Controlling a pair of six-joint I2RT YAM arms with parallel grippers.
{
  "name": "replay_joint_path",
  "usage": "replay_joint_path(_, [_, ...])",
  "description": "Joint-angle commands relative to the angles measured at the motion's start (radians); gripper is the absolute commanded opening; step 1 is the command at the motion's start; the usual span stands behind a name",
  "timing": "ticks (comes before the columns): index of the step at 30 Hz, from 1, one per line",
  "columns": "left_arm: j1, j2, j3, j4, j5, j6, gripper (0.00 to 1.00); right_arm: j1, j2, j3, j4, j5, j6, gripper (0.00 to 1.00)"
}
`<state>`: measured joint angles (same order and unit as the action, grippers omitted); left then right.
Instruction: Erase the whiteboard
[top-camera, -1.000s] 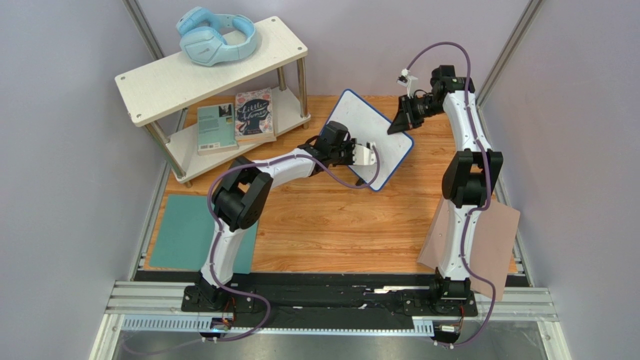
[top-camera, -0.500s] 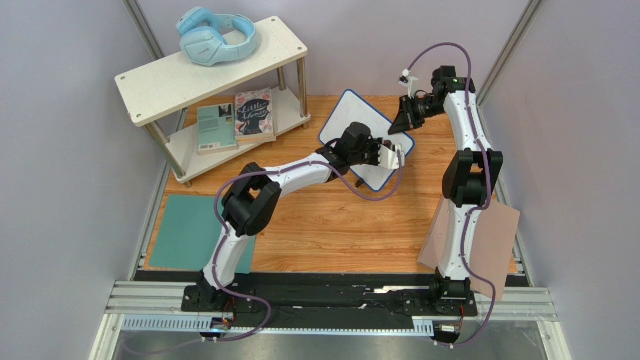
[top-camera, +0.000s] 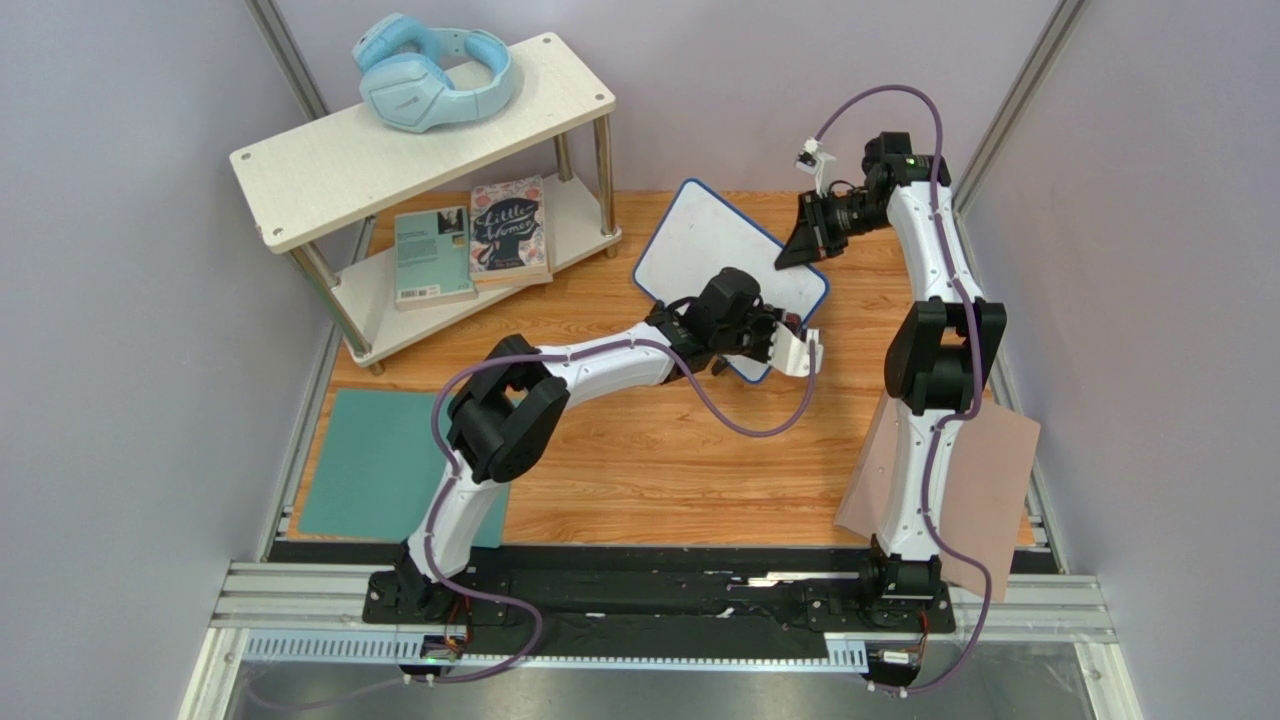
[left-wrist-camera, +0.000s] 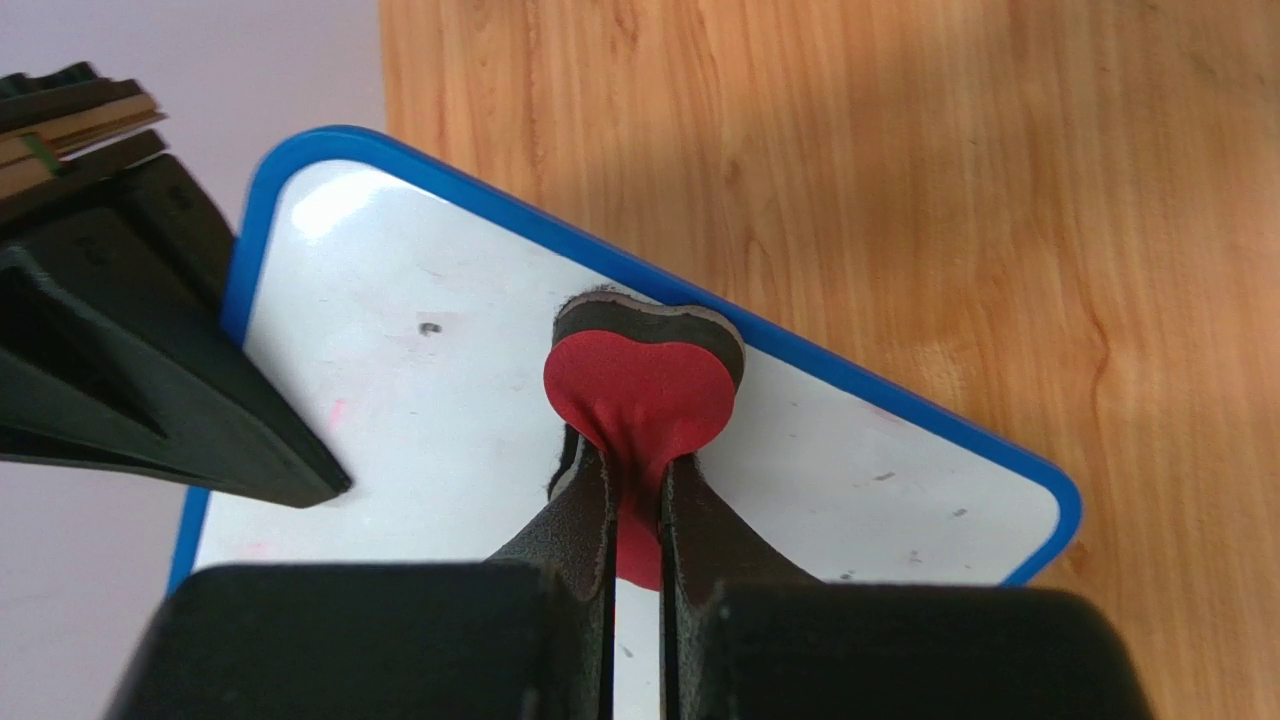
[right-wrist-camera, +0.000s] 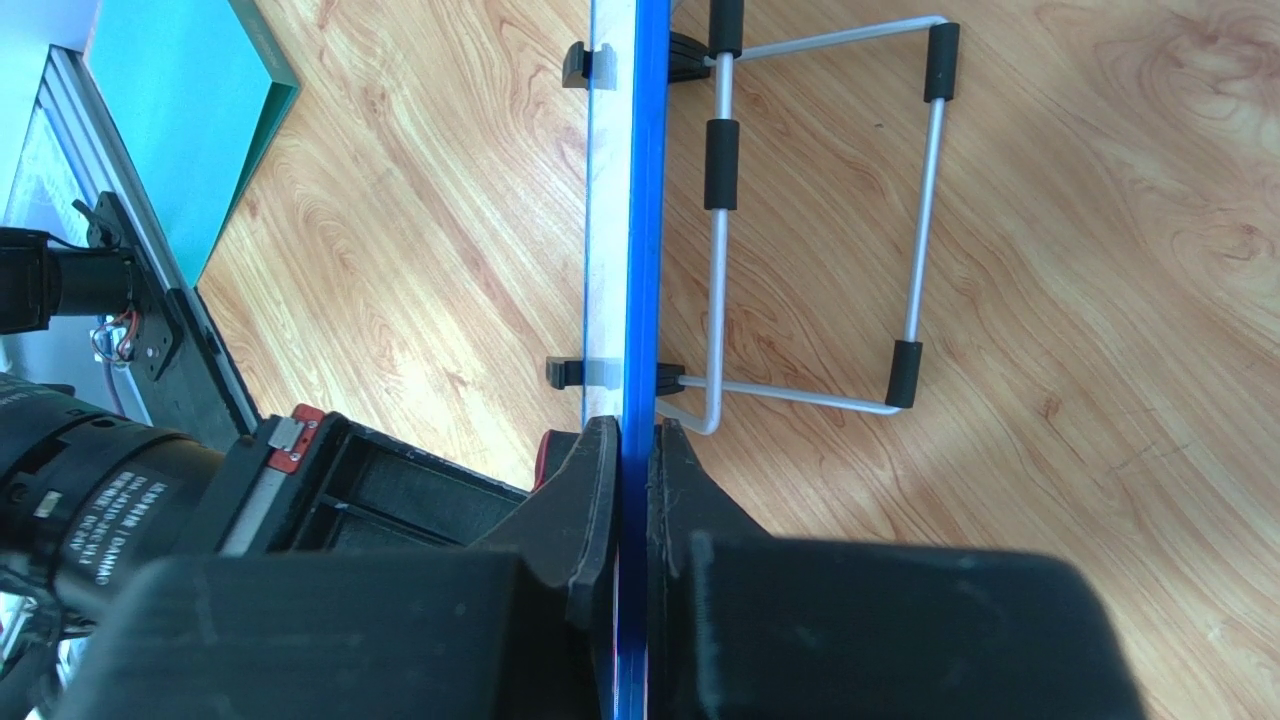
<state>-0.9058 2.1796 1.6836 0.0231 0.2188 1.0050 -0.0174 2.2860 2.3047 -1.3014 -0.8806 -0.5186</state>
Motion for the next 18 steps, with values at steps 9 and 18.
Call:
replay_joint_path(9, [-0.016, 0.006, -0.151, -0.124, 0.008, 0.118, 0.00, 0.057, 0.050, -0.019, -0.145, 0.085, -0.103, 0.00])
replay_joint_path(18, [-0.016, 0.020, -0.179, -0.114, -0.056, 0.147, 0.00, 0.059, 0.049, -0.018, -0.145, 0.089, -0.106, 0.00])
